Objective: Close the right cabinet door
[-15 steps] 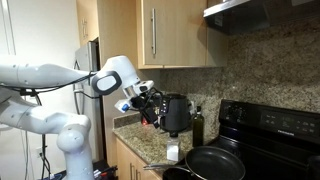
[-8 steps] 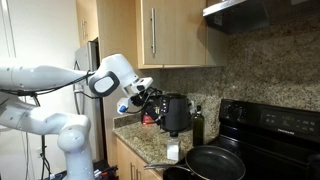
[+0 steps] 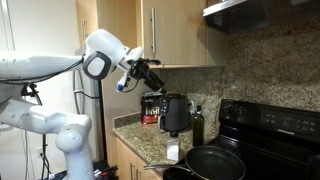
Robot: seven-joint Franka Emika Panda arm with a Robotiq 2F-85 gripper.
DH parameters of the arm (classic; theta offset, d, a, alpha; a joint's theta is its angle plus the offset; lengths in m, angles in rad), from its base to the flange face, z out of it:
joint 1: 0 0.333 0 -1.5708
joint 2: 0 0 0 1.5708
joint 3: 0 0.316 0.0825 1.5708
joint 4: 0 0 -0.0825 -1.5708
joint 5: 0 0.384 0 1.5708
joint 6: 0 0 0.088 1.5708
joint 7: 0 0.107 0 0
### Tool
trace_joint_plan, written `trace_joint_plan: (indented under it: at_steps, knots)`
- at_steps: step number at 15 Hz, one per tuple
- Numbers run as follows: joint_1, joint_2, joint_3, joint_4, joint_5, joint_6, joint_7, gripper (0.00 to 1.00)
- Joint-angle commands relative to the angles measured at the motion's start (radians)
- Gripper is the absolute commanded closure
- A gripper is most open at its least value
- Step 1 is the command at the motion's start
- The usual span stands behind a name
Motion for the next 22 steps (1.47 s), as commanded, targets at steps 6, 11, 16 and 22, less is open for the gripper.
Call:
trace_joint_plan:
  at_steps: [6,11,16,22]
  knots:
    - [-0.018,0.012,0.024,0.133,0.078,-0.009,0.03,0.0]
    - [0.048,-0.007,0.002,0.129,0.139,0.019,0.016,0.0]
    - [0.238,-0.056,-0.056,0.133,0.256,0.038,-0.123,0.0]
    - [0.46,-0.13,-0.14,0.151,0.324,-0.048,-0.313,0.0]
